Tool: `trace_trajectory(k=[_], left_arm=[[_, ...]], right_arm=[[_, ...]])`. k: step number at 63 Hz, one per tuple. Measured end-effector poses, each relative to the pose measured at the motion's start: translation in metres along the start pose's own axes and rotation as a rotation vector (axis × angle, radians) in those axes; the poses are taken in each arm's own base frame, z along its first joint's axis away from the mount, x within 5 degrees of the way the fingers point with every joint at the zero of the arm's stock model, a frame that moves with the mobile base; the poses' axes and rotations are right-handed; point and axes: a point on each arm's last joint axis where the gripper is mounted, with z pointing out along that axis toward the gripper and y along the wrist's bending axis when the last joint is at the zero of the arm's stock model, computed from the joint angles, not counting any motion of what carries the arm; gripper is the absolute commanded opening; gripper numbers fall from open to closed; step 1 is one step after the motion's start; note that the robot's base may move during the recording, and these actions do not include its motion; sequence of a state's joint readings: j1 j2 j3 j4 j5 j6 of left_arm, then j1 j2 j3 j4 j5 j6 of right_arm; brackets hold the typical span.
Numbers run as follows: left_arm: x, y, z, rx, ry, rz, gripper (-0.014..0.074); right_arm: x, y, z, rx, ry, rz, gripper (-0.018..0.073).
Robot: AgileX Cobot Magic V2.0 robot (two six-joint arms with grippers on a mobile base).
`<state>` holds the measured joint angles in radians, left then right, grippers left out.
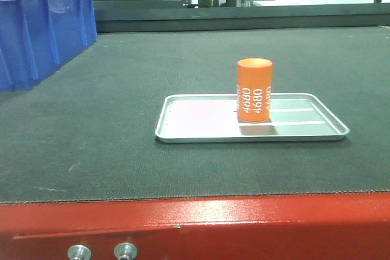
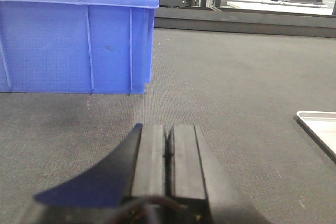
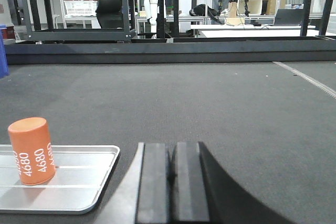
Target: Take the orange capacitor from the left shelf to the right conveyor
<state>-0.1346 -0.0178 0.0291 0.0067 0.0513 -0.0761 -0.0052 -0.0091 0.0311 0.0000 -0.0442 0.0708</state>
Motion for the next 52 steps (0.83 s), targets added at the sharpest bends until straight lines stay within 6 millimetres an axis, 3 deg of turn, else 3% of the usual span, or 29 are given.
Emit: trace_trajectory(k=[52], left_arm=[[0.0000, 0.0000, 0.0000, 0.000, 0.000, 0.000, -0.0105]], right_arm=[[-0.0001, 0.0000, 0.0000, 0.000, -0.002, 0.008, 0.0059]])
